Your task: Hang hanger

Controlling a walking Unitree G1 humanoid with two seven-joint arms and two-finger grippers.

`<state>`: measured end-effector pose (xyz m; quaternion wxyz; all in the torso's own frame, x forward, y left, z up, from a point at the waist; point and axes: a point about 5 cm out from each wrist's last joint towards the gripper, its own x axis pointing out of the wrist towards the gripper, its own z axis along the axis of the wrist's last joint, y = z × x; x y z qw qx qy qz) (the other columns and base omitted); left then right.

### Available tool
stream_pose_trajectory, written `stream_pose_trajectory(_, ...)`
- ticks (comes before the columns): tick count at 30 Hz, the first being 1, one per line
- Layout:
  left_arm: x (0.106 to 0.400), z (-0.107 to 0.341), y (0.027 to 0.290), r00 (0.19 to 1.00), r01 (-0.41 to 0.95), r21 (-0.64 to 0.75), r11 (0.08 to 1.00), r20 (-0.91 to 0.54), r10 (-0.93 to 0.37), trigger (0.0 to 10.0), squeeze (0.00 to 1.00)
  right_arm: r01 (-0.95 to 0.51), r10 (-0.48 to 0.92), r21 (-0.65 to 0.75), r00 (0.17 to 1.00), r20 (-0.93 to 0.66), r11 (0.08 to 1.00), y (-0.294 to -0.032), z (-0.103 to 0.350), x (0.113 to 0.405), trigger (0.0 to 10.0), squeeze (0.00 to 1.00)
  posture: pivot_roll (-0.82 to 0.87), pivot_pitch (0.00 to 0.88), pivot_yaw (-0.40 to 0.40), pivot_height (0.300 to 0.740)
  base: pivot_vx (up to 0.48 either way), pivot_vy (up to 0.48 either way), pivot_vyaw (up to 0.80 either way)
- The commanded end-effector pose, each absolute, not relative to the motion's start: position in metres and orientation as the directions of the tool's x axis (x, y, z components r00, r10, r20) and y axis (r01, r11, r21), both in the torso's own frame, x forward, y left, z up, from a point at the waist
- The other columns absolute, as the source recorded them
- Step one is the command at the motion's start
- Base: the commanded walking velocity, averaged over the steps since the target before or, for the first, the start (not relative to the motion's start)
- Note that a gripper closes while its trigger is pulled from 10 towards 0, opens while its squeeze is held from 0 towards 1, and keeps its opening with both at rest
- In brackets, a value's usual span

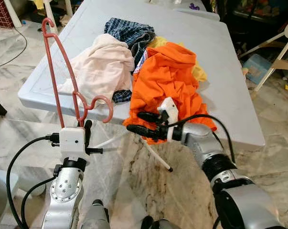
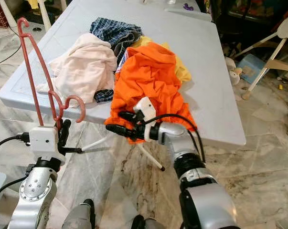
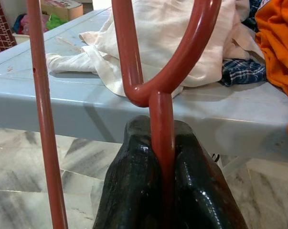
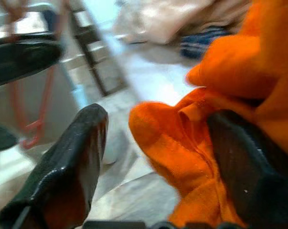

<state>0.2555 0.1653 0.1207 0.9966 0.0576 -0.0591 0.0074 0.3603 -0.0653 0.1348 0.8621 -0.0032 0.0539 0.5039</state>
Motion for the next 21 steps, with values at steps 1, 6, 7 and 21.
stream_pose_trajectory(1,0.253,0.122,0.162,0.992,-0.009,0.112,0.994,0.123,-0.005,10.0,0.00,-0.820,0.820,0.048,0.563,-0.104,0.570,-0.074,0.135,0.366,10.0,1.00,0.39,0.240,-0.172,0.740,0.000,0.000,0.00)
stream_pose_trajectory(6,0.253,0.123,0.162,0.992,-0.009,0.112,0.994,0.124,-0.005,10.0,0.00,-0.735,0.733,0.027,0.672,-0.108,0.678,-0.085,0.139,0.375,10.0,1.00,0.39,0.239,-0.171,0.740,0.000,0.000,0.00)
stream_pose_trajectory(7,0.253,0.123,0.162,0.992,-0.009,0.113,0.994,0.124,-0.005,10.0,0.00,-0.684,0.682,0.014,0.724,-0.102,0.729,-0.091,0.142,0.380,10.0,1.00,0.39,0.238,-0.170,0.740,0.000,0.000,0.00)
stream_pose_trajectory(21,0.257,0.124,0.159,0.992,0.001,0.119,0.993,0.124,-0.016,10.0,0.00,-0.200,0.200,0.023,0.980,-0.001,0.980,-0.135,0.177,0.407,10.0,0.98,0.38,0.236,-0.158,0.740,0.000,0.000,0.00)
